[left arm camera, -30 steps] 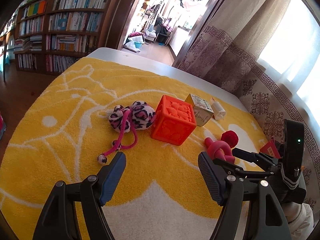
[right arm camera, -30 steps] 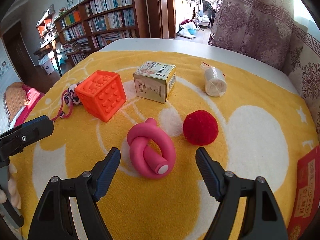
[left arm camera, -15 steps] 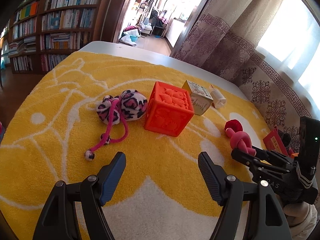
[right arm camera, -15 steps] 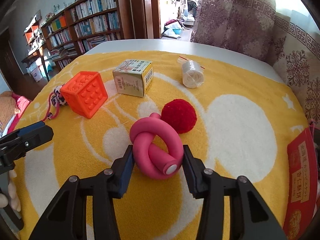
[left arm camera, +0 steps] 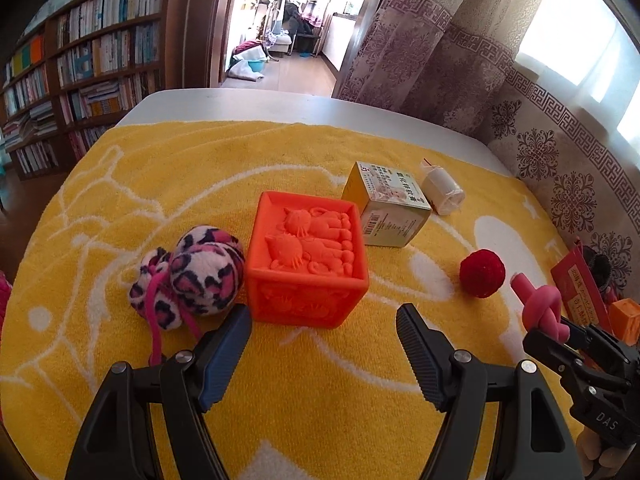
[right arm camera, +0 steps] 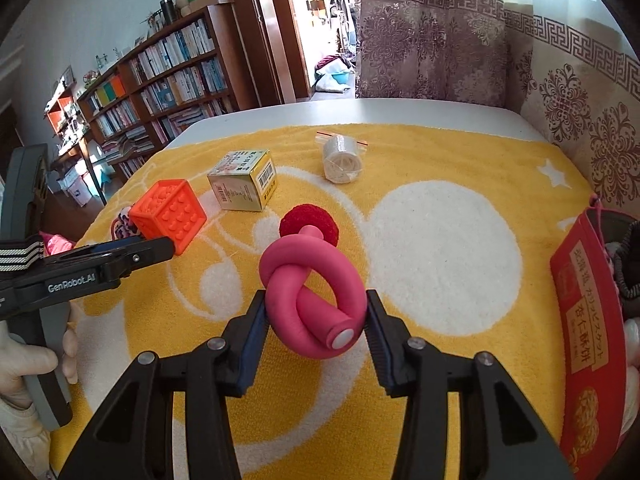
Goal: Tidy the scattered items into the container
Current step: 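Grasp the pink curler with the right tool while the left grasps the orange block, then carry both items into the red box and open both tools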
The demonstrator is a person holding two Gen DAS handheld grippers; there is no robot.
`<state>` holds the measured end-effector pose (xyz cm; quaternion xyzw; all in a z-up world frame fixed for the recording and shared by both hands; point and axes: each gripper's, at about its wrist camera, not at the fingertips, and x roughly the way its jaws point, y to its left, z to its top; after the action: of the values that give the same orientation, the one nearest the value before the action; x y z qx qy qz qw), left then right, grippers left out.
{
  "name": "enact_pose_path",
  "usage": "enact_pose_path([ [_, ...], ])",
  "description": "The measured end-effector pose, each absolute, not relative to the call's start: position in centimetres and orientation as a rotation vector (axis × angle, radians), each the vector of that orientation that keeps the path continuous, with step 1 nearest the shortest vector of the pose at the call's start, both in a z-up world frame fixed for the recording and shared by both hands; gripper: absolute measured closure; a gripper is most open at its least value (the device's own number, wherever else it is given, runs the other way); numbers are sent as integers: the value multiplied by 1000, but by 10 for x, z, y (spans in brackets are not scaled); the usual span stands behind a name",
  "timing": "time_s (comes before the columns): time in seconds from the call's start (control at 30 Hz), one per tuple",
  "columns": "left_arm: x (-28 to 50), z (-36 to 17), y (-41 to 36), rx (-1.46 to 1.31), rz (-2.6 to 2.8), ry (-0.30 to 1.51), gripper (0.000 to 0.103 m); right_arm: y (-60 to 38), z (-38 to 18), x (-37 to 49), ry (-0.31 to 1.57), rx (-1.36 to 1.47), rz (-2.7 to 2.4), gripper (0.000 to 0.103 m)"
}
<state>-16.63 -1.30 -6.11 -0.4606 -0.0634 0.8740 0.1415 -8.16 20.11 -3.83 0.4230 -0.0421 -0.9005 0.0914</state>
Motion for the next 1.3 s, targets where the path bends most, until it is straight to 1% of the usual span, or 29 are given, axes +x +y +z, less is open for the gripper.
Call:
enact_pose_path([
  [0.23, -195, -65, -18, -1298, 2569, -277, 27, 203, -43, -83, -148, 1271, -2662, 53],
  [0.53, -202, -64, -11, -1219, 2561, -227, 27, 202, -46, -84, -141, 1278, -2659, 53],
  [0.57, -201, -63, -10, -1213, 2568, -216, 38, 202, -46, -85, -141, 1281, -2659, 53],
  [0.6, -200, -63, -10, -1213, 2568, -210, 44, 202, -47, -85, -141, 1283, -2660, 53],
  [0.87, -185, -54, -13, -1206, 2595, -232, 45, 208, -44, -84, -170, 1261, -2686, 53],
  [1.13, -148, -25, -7, -1111, 2585, -272, 45, 216, -36, -83, -211, 1224, -2715, 53],
  [1.3, -126, -5, 10, -1046, 2543, -259, 45, 228, -25, -79, -259, 1174, -2768, 53],
])
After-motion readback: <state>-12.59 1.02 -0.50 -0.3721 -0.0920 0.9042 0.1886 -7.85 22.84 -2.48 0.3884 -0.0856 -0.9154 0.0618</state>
